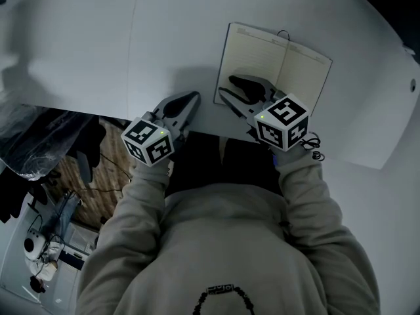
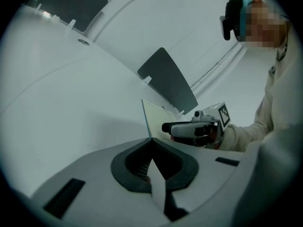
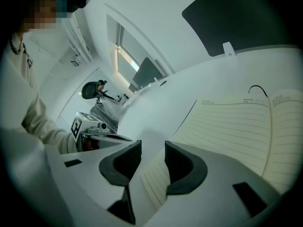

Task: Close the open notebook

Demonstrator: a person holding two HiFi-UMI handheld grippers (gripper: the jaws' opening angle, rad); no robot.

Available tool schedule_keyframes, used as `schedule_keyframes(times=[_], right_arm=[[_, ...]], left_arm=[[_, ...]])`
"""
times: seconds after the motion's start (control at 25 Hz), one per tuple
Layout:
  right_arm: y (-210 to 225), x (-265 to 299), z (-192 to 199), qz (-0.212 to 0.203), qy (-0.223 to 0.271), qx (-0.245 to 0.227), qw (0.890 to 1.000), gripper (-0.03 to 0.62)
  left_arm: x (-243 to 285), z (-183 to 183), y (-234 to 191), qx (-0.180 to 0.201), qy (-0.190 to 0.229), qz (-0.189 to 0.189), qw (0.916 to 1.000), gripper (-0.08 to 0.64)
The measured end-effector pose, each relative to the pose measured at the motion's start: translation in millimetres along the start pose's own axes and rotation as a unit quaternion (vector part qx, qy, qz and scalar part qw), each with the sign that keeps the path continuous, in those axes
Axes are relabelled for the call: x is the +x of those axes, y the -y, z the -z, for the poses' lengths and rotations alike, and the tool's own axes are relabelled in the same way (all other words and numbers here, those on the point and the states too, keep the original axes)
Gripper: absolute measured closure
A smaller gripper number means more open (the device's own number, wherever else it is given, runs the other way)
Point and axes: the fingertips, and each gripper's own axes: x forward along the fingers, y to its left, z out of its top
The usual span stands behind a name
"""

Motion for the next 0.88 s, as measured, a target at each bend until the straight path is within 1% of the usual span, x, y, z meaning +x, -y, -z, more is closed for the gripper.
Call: schedule_keyframes(times=[0.16,0.36,0.44,0.6,0.88], right_arm=[[-0.9,-0.3,2.5,-0.003,-0.002,0.003,1.0,0.425],[-7.5,1.8,2.3,-0.007,0.005,0.007,1.0,0.426],[-10.0,-2.1,-0.5,-0.009,0.012,0.009,1.0,0.426],[-18.7,-12.9,-8.1,-0.019,0.025,0.004,1.0,0.431],[-24.2,-38.0,-20.6,-0.006,0.047,-0.004,0.999,0.444]], left_arm=[[0.4,2.4,1.2,0.001,-0.003,-0.003,1.0,0.566],[-4.6,-0.5,-5.8,-0.024,0.005,-0.015,0.9996,0.566],[-5.2,-4.0,-1.7,-0.014,0.005,-0.017,0.9998,0.566],[-4.1,-9.1,11.1,0.011,-0.001,-0.01,0.9999,0.566],[-0.5,-25.6,33.7,0.028,0.01,0.004,0.9995,0.566]])
